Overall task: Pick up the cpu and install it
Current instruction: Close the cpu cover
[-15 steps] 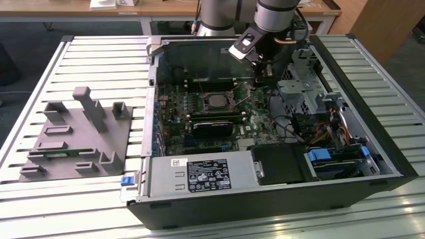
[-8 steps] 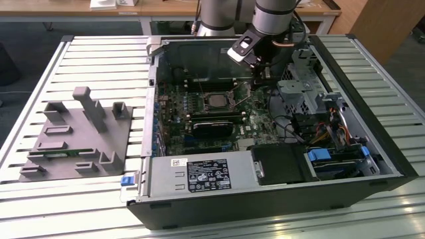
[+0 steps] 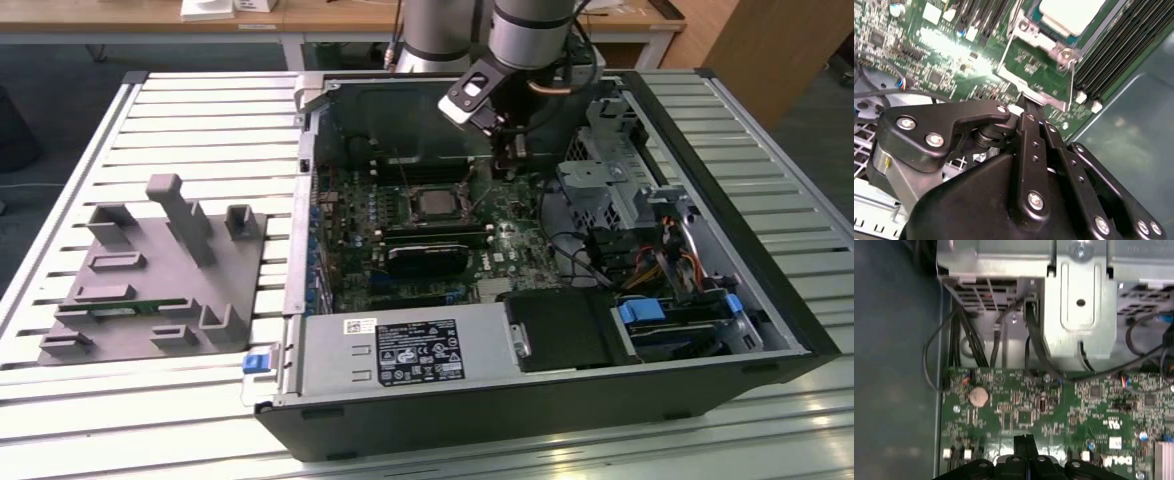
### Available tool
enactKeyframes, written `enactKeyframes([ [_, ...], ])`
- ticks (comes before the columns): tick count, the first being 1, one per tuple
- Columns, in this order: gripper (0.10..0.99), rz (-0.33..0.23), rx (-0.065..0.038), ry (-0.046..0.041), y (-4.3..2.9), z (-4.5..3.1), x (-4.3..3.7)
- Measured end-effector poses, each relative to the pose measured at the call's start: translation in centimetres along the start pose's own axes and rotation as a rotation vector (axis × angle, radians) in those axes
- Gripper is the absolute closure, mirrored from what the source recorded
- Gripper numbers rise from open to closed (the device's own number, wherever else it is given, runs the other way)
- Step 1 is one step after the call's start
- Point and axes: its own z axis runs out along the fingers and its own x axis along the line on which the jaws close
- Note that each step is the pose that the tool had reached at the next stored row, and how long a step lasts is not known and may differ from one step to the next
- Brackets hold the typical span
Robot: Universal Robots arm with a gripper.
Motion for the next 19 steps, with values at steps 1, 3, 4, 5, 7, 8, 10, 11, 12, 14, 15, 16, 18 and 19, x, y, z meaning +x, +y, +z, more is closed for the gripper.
enactKeyframes([
  [1,0.98,0.0,0.0,0.0,-0.27,-0.01,0.0],
  [3,0.98,0.0,0.001,0.0,-0.75,-0.02,0.01],
  [4,0.98,0.0,0.002,-0.0001,-0.97,-0.03,0.01],
  [5,0.98,0.0,0.002,0.0,-1.18,-0.04,0.01],
  [7,0.98,0.0,0.003,0.0001,-1.6,-0.05,0.02],
  [8,0.98,0.0,0.003,0.0,-1.8,-0.05,0.02],
  [10,0.98,0.0,0.004,0.0,-2.16,-0.06,0.03],
  [11,0.98,0.0,0.004,0.0001,-2.33,-0.07,0.03],
  [12,0.98,0.0,0.005,0.0002,-2.47,-0.06,0.04],
  [14,0.98,0.0,0.005,0.0,-2.75,-0.05,0.04],
  [15,0.98,0.0,0.005,-0.0001,-2.89,-0.04,0.04],
  [16,0.98,0.0,0.005,0.0001,-3.03,-0.02,0.05],
  [18,0.98,0.0,0.005,0.0001,-3.24,0.04,0.04],
  [19,0.98,0.0,0.006,0.0001,-3.32,0.08,0.04],
])
